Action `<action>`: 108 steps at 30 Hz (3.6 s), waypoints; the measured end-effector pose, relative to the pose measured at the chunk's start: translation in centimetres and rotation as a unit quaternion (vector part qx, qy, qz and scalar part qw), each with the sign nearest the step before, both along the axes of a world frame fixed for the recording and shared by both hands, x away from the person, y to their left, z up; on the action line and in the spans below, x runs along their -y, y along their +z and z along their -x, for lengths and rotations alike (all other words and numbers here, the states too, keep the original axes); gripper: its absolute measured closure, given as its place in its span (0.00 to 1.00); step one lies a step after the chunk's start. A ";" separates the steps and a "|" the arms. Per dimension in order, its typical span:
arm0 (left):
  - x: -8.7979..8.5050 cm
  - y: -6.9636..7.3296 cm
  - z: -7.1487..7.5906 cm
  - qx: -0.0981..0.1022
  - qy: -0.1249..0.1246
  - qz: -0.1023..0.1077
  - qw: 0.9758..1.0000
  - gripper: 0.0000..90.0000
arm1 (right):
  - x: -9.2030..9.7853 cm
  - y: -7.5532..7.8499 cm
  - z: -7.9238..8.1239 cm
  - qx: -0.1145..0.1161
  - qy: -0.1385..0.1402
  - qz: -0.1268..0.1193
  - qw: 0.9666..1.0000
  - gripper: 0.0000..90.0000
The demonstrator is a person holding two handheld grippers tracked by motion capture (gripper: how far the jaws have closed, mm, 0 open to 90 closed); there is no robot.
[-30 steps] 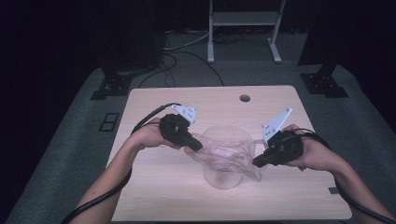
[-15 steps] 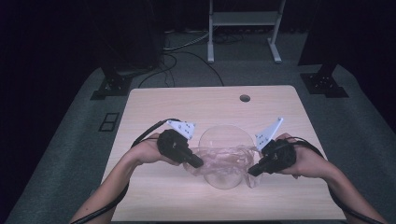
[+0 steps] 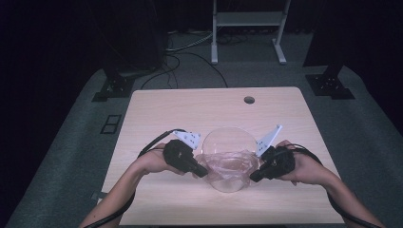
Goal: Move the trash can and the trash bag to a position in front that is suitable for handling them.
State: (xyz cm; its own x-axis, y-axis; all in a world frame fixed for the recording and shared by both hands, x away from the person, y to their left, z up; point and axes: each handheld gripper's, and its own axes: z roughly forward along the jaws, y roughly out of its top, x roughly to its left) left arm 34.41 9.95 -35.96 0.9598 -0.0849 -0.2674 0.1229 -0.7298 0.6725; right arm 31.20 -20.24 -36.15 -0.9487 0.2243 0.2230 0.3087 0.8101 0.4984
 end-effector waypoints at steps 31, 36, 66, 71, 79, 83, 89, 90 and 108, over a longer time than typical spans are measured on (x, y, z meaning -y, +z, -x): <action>-0.1 -1.1 -0.2 -0.005 0.015 -0.048 0.999 0.99 | -0.2 -0.9 -0.2 0.010 -0.005 0.038 0.999 1.00; -0.2 -0.6 0.2 0.006 0.014 -0.057 0.998 0.92 | 0.4 -0.5 0.2 0.017 -0.015 0.035 0.999 1.00; -1.2 3.4 -0.1 0.052 0.082 -0.057 0.994 0.52 | 1.1 6.8 -0.3 0.088 -0.032 -0.038 0.995 0.68; -1.0 3.0 -0.4 0.063 0.085 -0.051 0.993 0.88 | 0.4 6.1 -1.0 0.073 -0.031 -0.004 0.997 0.99; -0.8 3.6 -1.9 0.094 0.123 -0.053 0.987 0.98 | 1.0 6.1 -1.7 0.096 -0.058 0.020 0.994 1.00; -0.4 3.9 -2.7 0.103 0.134 -0.059 0.984 0.98 | 1.3 6.1 -2.4 0.110 -0.075 0.020 0.991 1.00; 0.5 4.8 -3.5 0.124 0.141 -0.070 0.980 0.98 | 2.0 5.9 -3.1 0.129 -0.105 0.026 0.986 1.00; 0.7 5.0 -3.6 0.131 0.143 -0.074 0.978 0.98 | 2.1 5.9 -3.2 0.132 -0.110 0.026 0.985 1.00; 2.2 3.3 -6.6 0.167 0.185 -0.102 0.963 0.98 | 2.4 3.8 -5.0 0.137 -0.154 0.040 0.978 1.00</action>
